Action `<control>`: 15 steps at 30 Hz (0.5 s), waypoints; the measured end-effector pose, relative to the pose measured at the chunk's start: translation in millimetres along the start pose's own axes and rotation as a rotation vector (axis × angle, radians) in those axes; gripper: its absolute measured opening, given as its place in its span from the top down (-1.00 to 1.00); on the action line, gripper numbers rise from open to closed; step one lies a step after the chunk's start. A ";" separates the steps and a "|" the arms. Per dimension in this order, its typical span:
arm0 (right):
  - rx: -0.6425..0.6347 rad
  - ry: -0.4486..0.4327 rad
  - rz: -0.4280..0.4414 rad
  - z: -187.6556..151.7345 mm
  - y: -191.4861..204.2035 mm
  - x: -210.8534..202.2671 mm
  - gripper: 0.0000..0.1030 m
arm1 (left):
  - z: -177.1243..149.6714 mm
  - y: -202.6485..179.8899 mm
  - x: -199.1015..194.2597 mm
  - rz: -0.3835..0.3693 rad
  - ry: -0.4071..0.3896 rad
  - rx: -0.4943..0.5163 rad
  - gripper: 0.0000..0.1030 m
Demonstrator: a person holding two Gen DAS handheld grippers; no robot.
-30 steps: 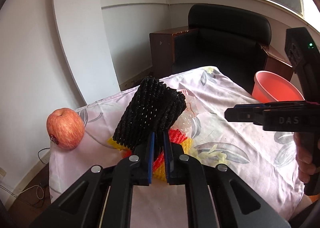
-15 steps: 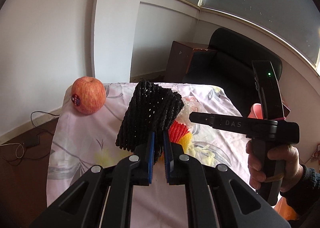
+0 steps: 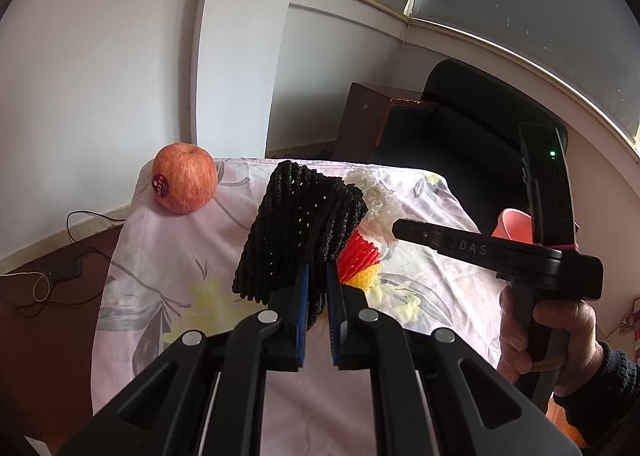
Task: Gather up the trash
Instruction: 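Grasp the clear bubble wrap with the right tool while the left tool holds the black net, then carry the black net and bubble wrap over the pink bucket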
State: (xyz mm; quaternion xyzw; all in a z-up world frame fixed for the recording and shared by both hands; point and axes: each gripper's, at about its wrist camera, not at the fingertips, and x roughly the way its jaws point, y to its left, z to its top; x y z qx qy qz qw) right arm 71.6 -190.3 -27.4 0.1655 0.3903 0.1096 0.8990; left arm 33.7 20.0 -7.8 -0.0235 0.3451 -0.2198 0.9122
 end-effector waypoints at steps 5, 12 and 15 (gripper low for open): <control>0.025 -0.067 0.021 -8.3 -6.7 -43.9 0.88 | -0.8 -10.6 -9.3 -0.011 -0.020 0.008 0.85; 0.069 -0.150 -0.019 -24.8 -25.1 -102.5 0.88 | -4.3 -35.5 -15.4 -0.055 -0.026 0.018 0.85; 0.088 -0.170 -0.038 -32.0 -37.4 -118.1 0.88 | -4.0 -50.1 -13.8 -0.089 -0.021 0.017 0.85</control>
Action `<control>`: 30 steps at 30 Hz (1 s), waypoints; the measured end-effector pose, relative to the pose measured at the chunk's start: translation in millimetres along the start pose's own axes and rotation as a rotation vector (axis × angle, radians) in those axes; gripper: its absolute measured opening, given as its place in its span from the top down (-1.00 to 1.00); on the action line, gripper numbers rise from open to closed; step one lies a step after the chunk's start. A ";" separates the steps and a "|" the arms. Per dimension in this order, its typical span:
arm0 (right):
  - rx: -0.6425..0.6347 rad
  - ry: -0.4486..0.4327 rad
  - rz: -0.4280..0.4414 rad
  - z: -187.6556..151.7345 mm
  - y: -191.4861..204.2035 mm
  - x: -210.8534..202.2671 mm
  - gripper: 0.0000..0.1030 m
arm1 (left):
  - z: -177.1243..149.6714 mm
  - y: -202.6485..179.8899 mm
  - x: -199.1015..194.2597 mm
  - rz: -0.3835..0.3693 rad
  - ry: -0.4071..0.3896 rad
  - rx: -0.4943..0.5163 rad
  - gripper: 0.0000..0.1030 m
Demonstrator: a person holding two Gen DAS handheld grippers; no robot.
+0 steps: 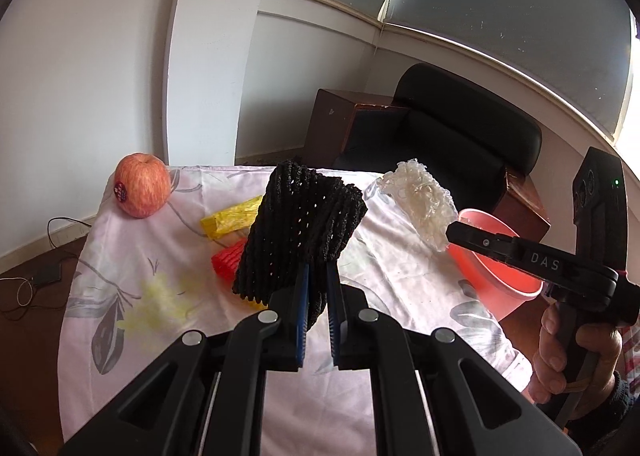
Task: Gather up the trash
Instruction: 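Carry the black net and bubble wrap over the pink bucket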
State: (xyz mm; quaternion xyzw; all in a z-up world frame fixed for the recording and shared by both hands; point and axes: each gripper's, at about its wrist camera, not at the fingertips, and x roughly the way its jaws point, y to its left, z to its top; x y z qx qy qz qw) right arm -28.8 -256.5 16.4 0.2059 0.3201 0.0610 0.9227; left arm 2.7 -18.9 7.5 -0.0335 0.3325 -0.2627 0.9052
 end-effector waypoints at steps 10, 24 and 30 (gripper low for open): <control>0.051 -0.049 -0.068 -14.8 -37.2 -44.5 0.88 | 4.7 -57.3 18.0 -0.065 0.014 0.048 0.85; 0.129 -0.099 -0.159 -20.5 -89.4 -76.3 0.88 | 8.7 -124.4 65.7 -0.133 0.080 0.111 0.85; 0.171 -0.116 -0.203 -23.5 -111.6 -87.5 0.88 | 12.0 -157.0 82.5 -0.180 0.093 0.151 0.85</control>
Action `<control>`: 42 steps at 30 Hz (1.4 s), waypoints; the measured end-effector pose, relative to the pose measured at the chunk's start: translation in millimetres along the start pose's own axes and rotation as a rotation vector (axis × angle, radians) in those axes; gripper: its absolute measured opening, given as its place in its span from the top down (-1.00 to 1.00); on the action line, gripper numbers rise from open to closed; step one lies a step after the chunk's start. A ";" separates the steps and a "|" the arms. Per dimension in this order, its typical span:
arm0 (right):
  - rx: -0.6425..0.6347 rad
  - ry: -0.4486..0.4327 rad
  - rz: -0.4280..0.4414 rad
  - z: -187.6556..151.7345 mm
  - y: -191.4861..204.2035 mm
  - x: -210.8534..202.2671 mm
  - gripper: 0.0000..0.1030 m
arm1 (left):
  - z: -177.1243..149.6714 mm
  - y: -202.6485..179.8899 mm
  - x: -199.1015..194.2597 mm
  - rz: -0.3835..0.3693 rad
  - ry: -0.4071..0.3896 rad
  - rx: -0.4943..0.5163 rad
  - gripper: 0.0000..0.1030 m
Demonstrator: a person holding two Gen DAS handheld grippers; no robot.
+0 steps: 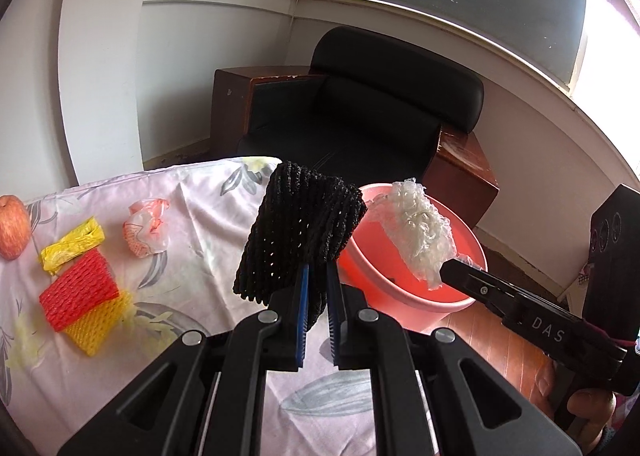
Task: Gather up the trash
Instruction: 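Carry the black net and bubble wrap over the pink bucket, then open both tools to drop the black net and bubble wrap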
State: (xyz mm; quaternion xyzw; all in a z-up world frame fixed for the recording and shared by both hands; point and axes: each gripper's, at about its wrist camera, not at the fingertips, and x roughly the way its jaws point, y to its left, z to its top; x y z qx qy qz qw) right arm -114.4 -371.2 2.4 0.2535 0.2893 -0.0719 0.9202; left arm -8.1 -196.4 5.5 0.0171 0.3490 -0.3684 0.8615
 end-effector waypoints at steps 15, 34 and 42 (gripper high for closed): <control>0.074 -0.014 -0.096 -2.0 -39.3 -7.3 0.88 | 12.1 -56.6 49.2 -0.112 0.052 0.060 0.85; 0.138 -0.024 -0.211 -5.6 -78.5 -5.2 0.88 | 14.6 -91.7 106.7 -0.123 0.135 0.121 0.85; 0.136 -0.017 -0.228 -3.4 -79.9 -0.7 0.88 | 13.3 -98.0 121.2 -0.117 0.154 0.135 0.84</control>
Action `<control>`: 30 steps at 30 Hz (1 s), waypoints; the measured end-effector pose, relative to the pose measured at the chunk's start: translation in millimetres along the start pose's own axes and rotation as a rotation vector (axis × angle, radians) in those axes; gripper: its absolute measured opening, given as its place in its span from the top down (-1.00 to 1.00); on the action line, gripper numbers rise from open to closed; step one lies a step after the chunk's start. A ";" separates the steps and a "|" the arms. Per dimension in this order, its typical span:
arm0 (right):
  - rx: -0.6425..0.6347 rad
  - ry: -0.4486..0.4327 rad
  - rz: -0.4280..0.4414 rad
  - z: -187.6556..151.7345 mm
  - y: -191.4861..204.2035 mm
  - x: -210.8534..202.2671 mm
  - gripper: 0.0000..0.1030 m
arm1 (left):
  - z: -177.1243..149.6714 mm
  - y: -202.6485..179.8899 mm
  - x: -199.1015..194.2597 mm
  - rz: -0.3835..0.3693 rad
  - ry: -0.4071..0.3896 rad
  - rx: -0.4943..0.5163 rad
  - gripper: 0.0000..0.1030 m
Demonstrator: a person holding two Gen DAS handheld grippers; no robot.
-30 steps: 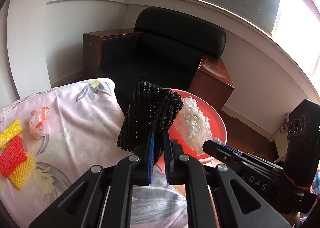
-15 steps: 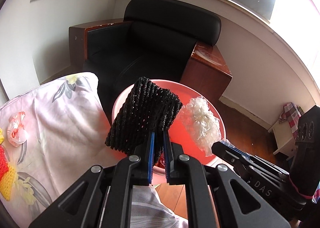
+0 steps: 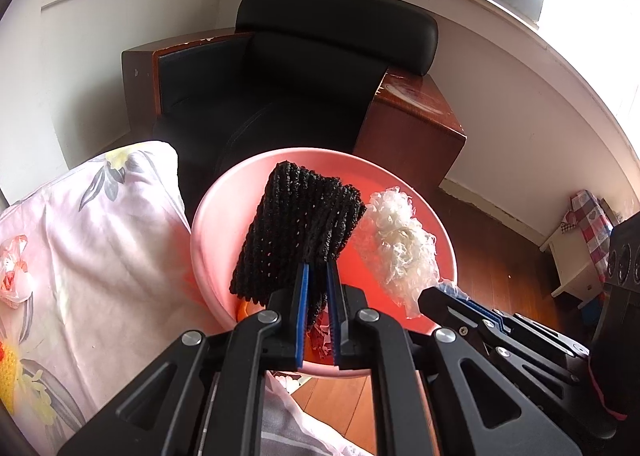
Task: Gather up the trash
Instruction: 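Open both tools to drop the black net and bubble wrap, then move both tools back over the table toward the red and yellow nets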
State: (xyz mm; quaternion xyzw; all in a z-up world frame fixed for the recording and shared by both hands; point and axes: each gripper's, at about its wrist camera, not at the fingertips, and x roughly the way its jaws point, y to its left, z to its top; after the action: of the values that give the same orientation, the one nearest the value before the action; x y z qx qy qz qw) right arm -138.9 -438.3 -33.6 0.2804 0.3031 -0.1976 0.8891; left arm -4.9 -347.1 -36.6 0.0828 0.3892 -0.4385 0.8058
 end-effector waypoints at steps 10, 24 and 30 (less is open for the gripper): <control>0.008 0.011 -0.008 2.4 -0.2 4.6 0.87 | -1.2 5.0 2.2 0.012 0.009 -0.024 0.50; -0.002 0.031 0.000 2.4 2.2 6.6 0.67 | -4.5 21.9 -16.0 0.024 -0.020 -0.065 0.13; -0.029 0.030 0.036 -2.0 13.3 0.9 0.67 | -14.9 30.9 -38.9 0.056 -0.041 -0.066 0.13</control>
State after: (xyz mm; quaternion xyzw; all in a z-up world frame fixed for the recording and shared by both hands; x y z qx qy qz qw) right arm -132.2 -427.1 -30.4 0.2758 0.3142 -0.1730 0.8918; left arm -1.5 -296.4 -26.0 0.0578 0.3843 -0.4042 0.8280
